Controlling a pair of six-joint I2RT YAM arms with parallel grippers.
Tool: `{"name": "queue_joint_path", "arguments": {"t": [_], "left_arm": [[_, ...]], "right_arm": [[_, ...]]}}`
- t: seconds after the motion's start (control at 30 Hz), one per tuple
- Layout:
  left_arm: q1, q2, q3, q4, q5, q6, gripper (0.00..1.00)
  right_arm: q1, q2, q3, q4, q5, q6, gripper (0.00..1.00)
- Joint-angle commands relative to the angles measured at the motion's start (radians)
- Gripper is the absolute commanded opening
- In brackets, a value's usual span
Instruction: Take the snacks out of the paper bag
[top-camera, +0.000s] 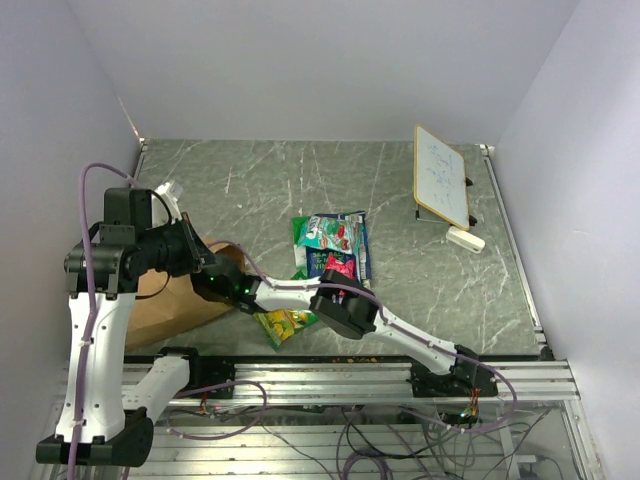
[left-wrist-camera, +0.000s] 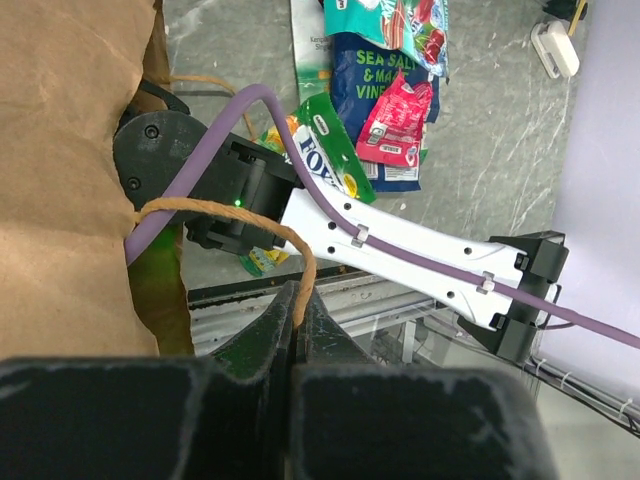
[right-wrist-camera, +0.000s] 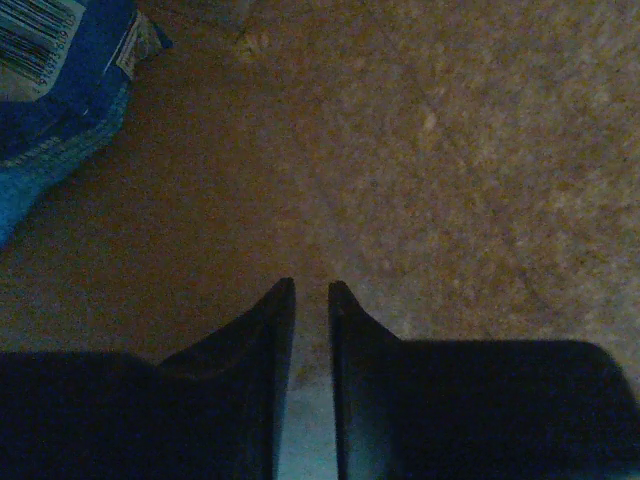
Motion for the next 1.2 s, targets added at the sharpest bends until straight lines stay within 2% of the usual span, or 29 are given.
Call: {"name": "queue_joint_path", "arguments": {"t": [0.0, 0.07, 0.13, 0.3, 0.57, 0.77, 0.97, 1.0, 1.1, 1.13, 1.17], "left_arm": [[-0.002, -0.011, 0.009, -0.026, 0.026, -0.017, 0.07], [-0.003, -0.013, 0.0, -0.009, 0.02, -0.031, 0.07], [-0.003, -0.015, -0.018, 0.024, 0.021, -0.048, 0.07], [-0.002, 0.008, -0.044, 0.144, -0.025, -0.08, 0.07], [-0.003, 0.135, -0.047, 0.372, -0.021, -0.13, 0.07], [-0.003, 0.12, -0.027, 0.356, -0.025, -0.108, 0.07], [-0.002, -0.036, -0.162, 0.298, -0.021, -0.152, 0.07], [-0.002, -0.058, -0.175, 0.29, -0.022, -0.161, 0.07], [-0.002, -0.101, -0.201, 0.277, -0.016, -0.179, 0.07], [-0.003, -0.106, -0.203, 0.271, -0.015, -0.18, 0.07], [-0.003, -0.108, -0.198, 0.262, -0.016, -0.176, 0.07]], "right_arm": [[-0.005, 0.014, 0.012, -0.015, 0.02, 0.01, 0.09], [-0.016, -0.038, -0.045, -0.006, 0.065, 0.03, 0.04], [-0.036, -0.128, -0.172, 0.043, 0.097, 0.048, 0.0], [-0.091, -0.402, -0.53, 0.143, 0.143, 0.106, 0.0], [-0.108, -0.761, -0.956, 0.127, 0.151, 0.163, 0.0], [-0.095, -0.956, -1.111, 0.068, 0.088, 0.188, 0.0], [-0.121, -1.101, -1.232, 0.029, -0.093, 0.239, 0.0], [-0.14, -1.121, -1.245, 0.03, -0.127, 0.255, 0.08], [-0.22, -1.163, -1.254, 0.027, -0.283, 0.312, 0.63], [-0.239, -1.163, -1.253, 0.042, -0.328, 0.316, 0.74], [-0.248, -1.153, -1.255, 0.069, -0.349, 0.314, 0.81]]}}
